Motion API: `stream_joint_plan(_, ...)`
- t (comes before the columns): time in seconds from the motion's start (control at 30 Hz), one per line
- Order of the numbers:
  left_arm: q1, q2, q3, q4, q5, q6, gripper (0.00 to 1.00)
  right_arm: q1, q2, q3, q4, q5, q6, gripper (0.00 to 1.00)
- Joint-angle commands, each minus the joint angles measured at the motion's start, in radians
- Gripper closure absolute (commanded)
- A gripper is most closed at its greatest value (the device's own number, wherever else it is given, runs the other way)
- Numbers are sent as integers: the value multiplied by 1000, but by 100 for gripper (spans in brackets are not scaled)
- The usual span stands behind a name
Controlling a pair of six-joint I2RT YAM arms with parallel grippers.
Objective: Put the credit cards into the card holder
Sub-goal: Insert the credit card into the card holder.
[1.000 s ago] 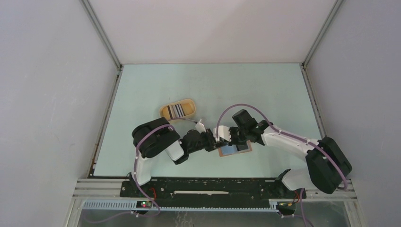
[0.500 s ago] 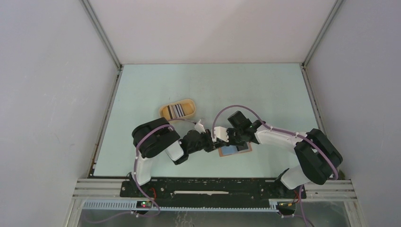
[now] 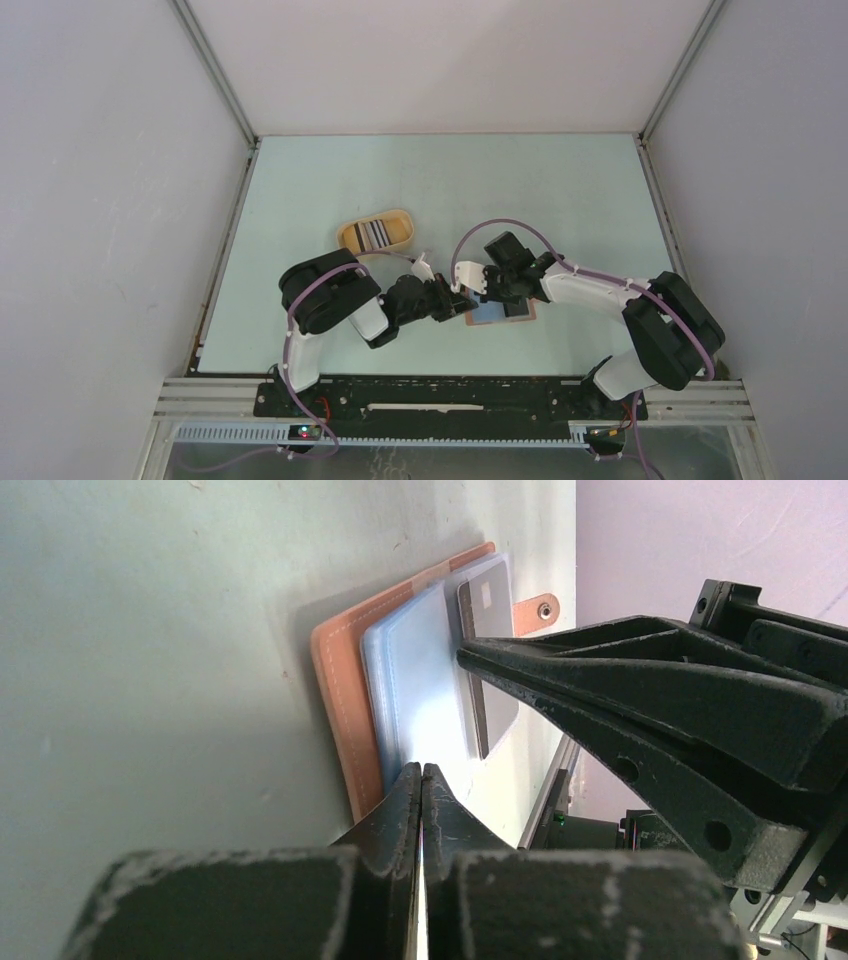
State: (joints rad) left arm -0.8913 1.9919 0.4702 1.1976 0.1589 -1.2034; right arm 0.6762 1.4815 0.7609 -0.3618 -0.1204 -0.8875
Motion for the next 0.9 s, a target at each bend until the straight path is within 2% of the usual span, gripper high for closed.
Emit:
stream_joint_plan(0.0,7,4,-5,-41,-29,43,99,-13,-16,31,9,51,21,93)
stream_joint_plan(0.2,9,4,-2,-41,-27,47,98,-39,-28,57,-31,32,52,92)
stream_joint_plan(0.33,10,-10,-3,8,4,63,95,-64,-91,62,-56,-20,65,91)
stream_joint_plan(0.43,5,-65,-9,16,21,100,91,-100,-158,77,-91,-78,80,88)
stream_joint_plan(0.57,-5,-187,-38,-29,7,178,85,-170,-279,86,-121,-146,92,79)
stream_joint_plan(0.7,-10,-329,-68,-108,-23,282,82,-273,-411,98,-135,-238,146,57)
stream_joint_plan(0.77,-16,-407,-80,-157,-51,348,81,-337,-468,112,-149,-314,199,40)
stream_joint_plan(0.83,-21,-497,-86,-244,-109,426,80,-422,-510,116,-155,-421,295,17)
stream_joint_plan(0.87,-24,-547,-87,-288,-139,468,80,-452,-518,120,-162,-476,346,11)
